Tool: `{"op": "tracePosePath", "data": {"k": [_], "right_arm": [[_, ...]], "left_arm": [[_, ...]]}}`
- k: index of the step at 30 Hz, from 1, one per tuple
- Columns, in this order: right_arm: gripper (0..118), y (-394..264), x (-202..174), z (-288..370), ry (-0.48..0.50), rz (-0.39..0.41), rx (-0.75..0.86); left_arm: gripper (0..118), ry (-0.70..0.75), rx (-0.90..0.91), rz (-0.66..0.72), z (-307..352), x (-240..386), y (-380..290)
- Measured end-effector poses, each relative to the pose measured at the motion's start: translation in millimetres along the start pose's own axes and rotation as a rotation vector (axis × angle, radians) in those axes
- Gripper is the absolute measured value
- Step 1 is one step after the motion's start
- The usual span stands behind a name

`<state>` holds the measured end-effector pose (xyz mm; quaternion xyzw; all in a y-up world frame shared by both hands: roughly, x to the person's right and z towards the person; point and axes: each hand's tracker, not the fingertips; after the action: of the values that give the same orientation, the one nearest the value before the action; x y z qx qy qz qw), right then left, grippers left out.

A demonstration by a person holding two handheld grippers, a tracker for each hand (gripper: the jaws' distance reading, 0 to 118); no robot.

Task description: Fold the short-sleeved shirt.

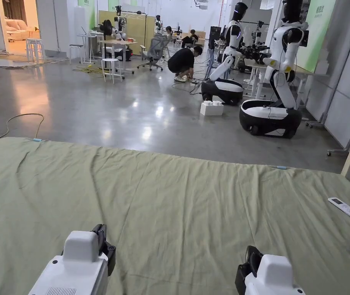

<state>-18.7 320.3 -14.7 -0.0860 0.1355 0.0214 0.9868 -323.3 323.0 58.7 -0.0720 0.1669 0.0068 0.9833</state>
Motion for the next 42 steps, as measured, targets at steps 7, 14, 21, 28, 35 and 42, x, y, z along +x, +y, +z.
{"op": "tracePosePath", "data": {"k": [7, 14, 21, 28, 35, 42], "right_arm": [[1, -4.0, 4.4, 0.3, -0.005, -0.002, -0.007], [1, -8.4, 4.9, 1.8, -0.012, 0.001, -0.014], [57, -11.7, 3.3, 1.5, -0.018, 0.021, -0.02], [95, -13.6, 2.2, 1.4, -0.064, 0.025, -0.012], [112, -7.3, 6.2, 2.3, -0.063, 0.009, 0.014], [118, -1.3, 6.7, -0.2, -0.05, 0.009, 0.021]], "left_arm": [[3, -0.004, -0.002, -0.005, 0.2, 2.5, 0.5], [3, -0.005, -0.008, -0.011, 0.3, 2.5, -2.7], [16, 0.002, -0.021, -0.019, 0.9, 2.0, -4.2], [74, 0.038, 0.002, -0.022, 6.5, 0.6, -9.7], [107, 0.036, 0.021, -0.027, 7.4, -2.4, -7.0], [118, 0.008, 0.022, -0.035, 4.4, -1.2, -1.9]]}}
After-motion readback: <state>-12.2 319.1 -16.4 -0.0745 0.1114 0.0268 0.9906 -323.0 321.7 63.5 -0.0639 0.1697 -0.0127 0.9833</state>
